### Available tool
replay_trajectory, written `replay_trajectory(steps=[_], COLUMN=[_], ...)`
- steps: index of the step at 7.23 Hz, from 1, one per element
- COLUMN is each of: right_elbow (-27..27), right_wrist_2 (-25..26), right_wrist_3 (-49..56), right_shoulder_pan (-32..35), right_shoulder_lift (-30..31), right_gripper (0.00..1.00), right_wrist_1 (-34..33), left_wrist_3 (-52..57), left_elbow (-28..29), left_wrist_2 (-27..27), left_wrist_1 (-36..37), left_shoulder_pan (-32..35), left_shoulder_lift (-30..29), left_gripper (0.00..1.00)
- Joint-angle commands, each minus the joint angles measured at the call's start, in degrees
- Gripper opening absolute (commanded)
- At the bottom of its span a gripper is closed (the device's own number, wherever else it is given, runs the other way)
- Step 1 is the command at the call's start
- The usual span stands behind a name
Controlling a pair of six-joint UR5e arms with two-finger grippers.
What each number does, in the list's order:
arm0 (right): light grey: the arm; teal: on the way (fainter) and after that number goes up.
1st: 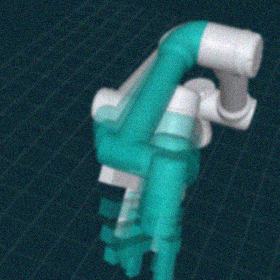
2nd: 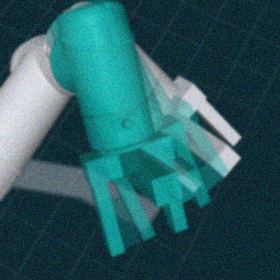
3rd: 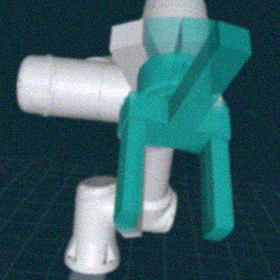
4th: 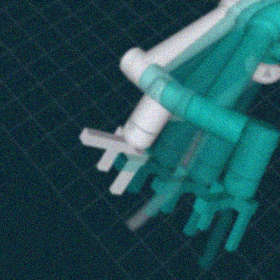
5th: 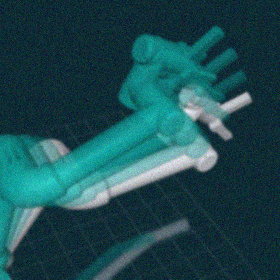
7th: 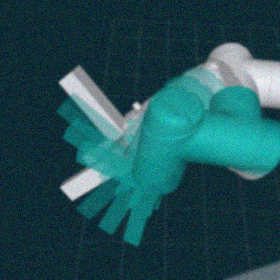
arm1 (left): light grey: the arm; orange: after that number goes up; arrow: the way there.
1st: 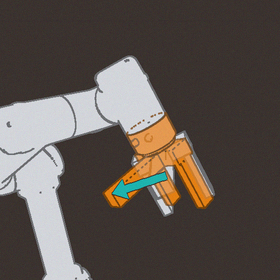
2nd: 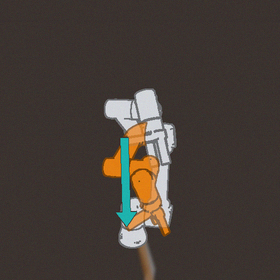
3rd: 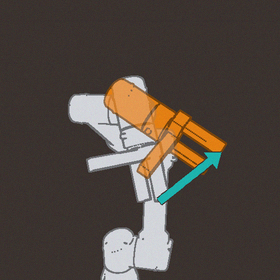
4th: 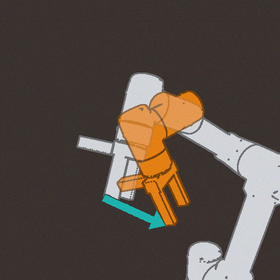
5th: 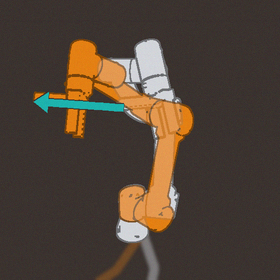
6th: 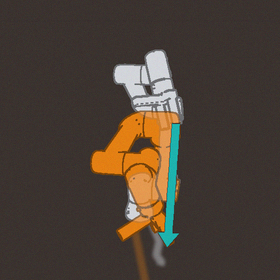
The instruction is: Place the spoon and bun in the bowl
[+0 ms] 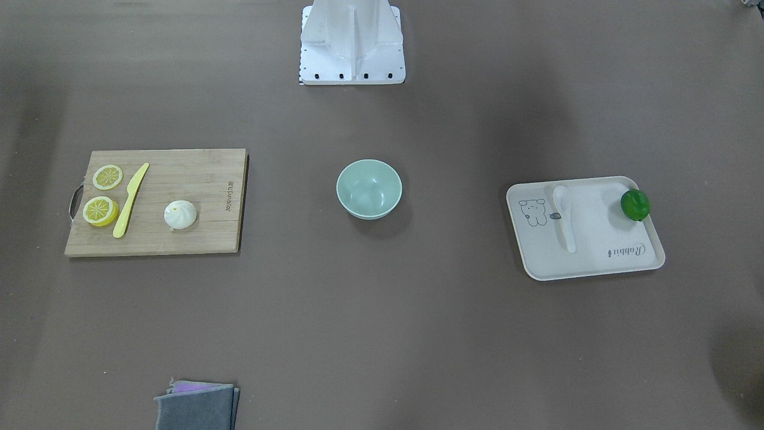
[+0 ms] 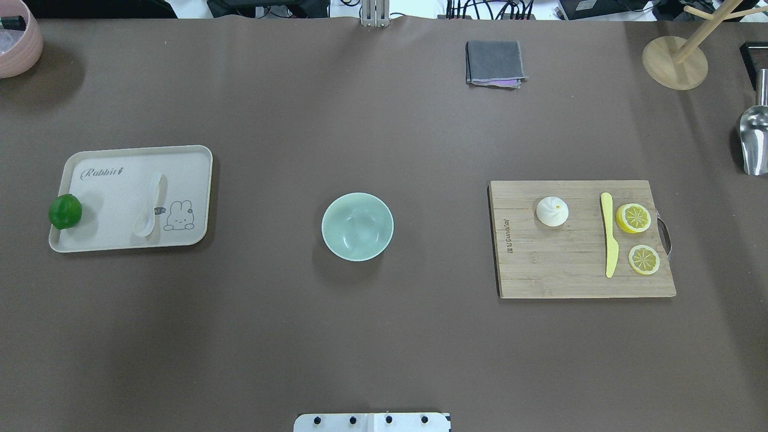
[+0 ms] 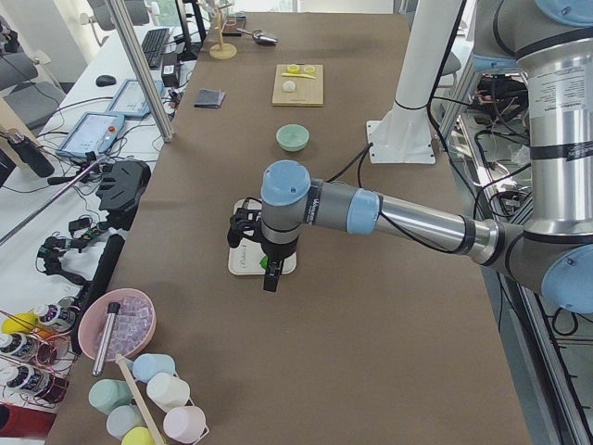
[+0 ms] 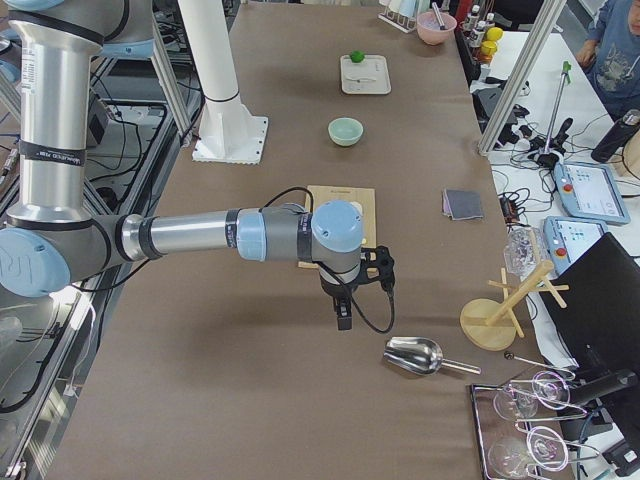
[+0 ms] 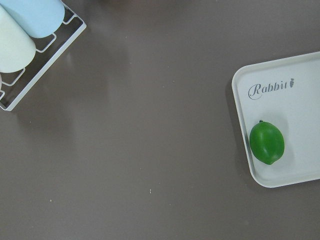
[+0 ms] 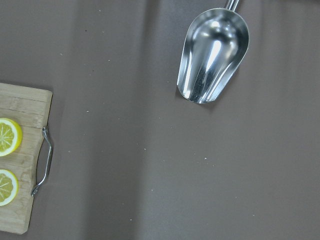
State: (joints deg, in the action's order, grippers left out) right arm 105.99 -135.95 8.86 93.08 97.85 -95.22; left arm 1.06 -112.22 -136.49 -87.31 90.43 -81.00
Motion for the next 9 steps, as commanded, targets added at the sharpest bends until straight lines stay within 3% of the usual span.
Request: replay_trajectory(steps=[1, 3, 6, 8, 9], right_elbow=[0.4, 0.0, 0.1, 0.6, 0.1], right_wrist_2=[-0.4, -2.7, -4.9, -4.9, -4.4], right_wrist_3=[0.0, -0.2, -2.3, -14.4, -22.7], right_shoulder_pan=[0.0, 0.0, -0.4, -5.3, -10.0], right_shoulder_lift=[-0.1, -0.1, -0.6, -3.4, -3.6], right_gripper=[1.0, 1.0, 1.0, 0.92, 0.93], right_wrist_1=[0.0, 1.8, 1.8, 3.9, 10.3], left_wrist_3=[-0.1, -0.6, -2.1, -11.2, -19.0], left_elbow=[0.6, 0.4, 0.6, 0.4, 0.4], left_wrist_2=[-5.7, -6.2, -6.2, -5.9, -5.5], left_wrist_1=[-1.5, -7.1, -9.3, -9.6, -9.6], left_shoulder_pan=[0.1, 0.3, 0.1, -1.4, -4.5], left_shoulder_lift=[0.3, 2.5, 2.6, -0.4, -3.1], left_gripper=[0.98, 0.98, 0.97, 0.97, 0.98])
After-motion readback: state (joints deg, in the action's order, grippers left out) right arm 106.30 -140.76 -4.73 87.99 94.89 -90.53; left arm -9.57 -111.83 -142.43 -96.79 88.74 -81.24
